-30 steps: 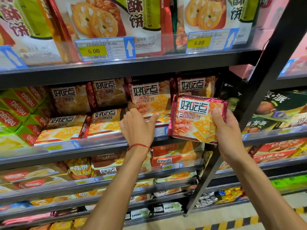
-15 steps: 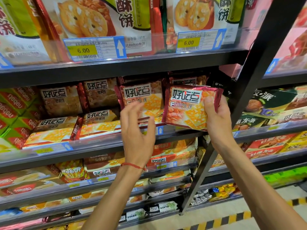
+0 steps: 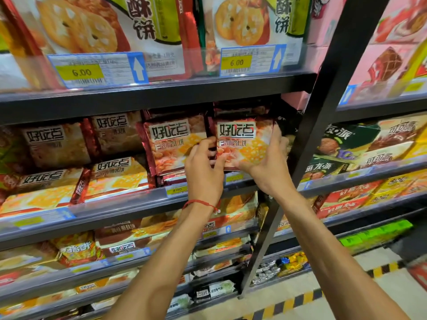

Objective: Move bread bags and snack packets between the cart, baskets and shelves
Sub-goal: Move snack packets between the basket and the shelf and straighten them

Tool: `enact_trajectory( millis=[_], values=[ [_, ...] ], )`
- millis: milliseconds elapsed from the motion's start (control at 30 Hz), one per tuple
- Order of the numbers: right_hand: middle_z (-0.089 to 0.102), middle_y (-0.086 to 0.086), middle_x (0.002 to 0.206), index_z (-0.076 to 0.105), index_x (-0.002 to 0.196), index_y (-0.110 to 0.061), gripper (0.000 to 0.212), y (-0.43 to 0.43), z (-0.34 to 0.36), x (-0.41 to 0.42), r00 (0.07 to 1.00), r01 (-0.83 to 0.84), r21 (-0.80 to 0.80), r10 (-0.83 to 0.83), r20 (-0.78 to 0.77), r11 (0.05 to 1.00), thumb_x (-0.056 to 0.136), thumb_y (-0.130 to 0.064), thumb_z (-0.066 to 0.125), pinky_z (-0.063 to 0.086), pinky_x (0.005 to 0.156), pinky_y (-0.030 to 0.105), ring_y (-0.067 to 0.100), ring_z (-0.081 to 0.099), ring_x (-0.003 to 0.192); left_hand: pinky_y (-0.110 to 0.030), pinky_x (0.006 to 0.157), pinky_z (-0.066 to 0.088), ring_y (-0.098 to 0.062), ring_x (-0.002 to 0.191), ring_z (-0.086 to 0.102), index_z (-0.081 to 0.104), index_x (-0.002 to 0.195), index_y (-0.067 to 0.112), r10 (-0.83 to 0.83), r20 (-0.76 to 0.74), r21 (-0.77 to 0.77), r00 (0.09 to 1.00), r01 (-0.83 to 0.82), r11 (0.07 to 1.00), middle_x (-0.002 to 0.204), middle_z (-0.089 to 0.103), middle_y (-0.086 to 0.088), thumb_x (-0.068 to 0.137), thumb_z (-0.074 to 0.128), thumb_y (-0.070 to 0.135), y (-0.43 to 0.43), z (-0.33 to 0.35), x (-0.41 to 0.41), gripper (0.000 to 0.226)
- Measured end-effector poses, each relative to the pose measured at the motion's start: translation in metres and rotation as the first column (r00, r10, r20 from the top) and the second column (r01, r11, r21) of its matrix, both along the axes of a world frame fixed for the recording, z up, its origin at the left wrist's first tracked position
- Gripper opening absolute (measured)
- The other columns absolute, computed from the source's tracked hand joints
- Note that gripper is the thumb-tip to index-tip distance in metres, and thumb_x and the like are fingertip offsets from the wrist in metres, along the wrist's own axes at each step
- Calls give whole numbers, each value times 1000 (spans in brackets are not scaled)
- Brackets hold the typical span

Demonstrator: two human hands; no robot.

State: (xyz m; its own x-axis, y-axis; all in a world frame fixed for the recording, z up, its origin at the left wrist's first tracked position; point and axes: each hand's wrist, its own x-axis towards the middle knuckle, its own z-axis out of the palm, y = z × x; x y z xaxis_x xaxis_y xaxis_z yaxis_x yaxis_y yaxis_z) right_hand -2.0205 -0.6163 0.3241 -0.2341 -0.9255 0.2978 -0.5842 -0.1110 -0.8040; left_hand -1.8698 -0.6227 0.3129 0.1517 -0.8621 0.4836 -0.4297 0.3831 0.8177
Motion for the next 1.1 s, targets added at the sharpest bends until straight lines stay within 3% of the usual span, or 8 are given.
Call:
enact_trajectory(
  millis=[233, 367, 500, 700, 800, 933, 1000, 1100],
  values=[
    [32, 11, 161, 14, 162, -14, 115, -14, -9, 2, 997, 71, -93, -68, 39, 993, 78, -26, 92, 30, 125, 47, 27, 28, 153, -34, 96, 57, -10, 113, 60, 61, 136, 20, -59, 171, -40, 984, 66, 997, 123, 59, 9, 97, 62, 4, 8, -4, 24, 41],
    [20, 13, 167, 2, 166, -15, 114, -16, -11, 3, 995, 77, -60, -80, -52, 995, 88, -32, 83, 22, 128, 46, 30, 16, 158, -23, 102, 41, -14, 119, 54, 62, 134, 20, -42, 338, -57, 940, 65, 996, 126, 61, 7, 100, 58, 11, 20, -12, 40, 36],
    [8, 21, 166, -2, 165, -11, 107, -14, -14, 6, 986, 100, -21, -102, -135, 995, 95, -34, 76, 23, 127, 54, 39, 9, 157, -32, 92, 48, -17, 117, 52, 63, 127, 19, -15, 499, -64, 867, 54, 997, 124, 61, 5, 99, 58, 15, 30, -15, 50, 29],
    [13, 14, 167, -2, 166, -13, 105, 8, -10, 8, 987, 114, -114, -125, -96, 987, 96, -22, 76, 21, 108, 16, 16, 18, 145, -35, 91, 50, -17, 118, 49, 59, 134, 19, 3, 587, -30, 809, 18, 999, 129, 59, 4, 100, 59, 22, 45, -14, 49, 35],
    [7, 8, 172, 2, 167, -13, 93, 17, -14, 5, 984, 80, -114, -97, -152, 990, 101, -17, 68, 22, 109, 13, 15, 23, 150, -32, 100, 44, -14, 125, 45, 53, 144, 20, -6, 574, 0, 819, 7, 1000, 138, 57, 4, 101, 58, 25, 50, -13, 41, 43],
    [-9, 9, 175, 0, 167, -9, 83, 29, -18, -5, 980, -65, -136, 37, -195, 989, 107, -18, 57, 3, 97, -12, -21, -8, 143, -35, 110, 41, -16, 135, 43, 47, 152, 18, -7, 613, 25, 790, -11, 1000, 148, 52, 2, 102, 56, 27, 55, -8, 24, 52],
    [-5, 6, 175, 5, 167, -11, 78, 37, -20, -11, 973, -135, -175, 97, -208, 975, 108, -17, 55, 5, 97, -13, -32, -15, 136, -38, 111, 42, -19, 136, 43, 47, 152, 16, 20, 640, 17, 768, -40, 999, 149, 51, -1, 102, 55, 27, 59, -6, 20, 52],
    [23, 2, 171, 28, 164, -13, 60, 48, -26, -23, 934, -277, -249, 200, -296, 928, 109, -15, 52, 13, 113, -1, -11, 12, 151, -45, 107, 46, -27, 135, 46, 48, 150, 13, 101, 726, -35, 680, -110, 993, 149, 51, -6, 101, 57, 27, 69, -8, 19, 51]
  ],
)
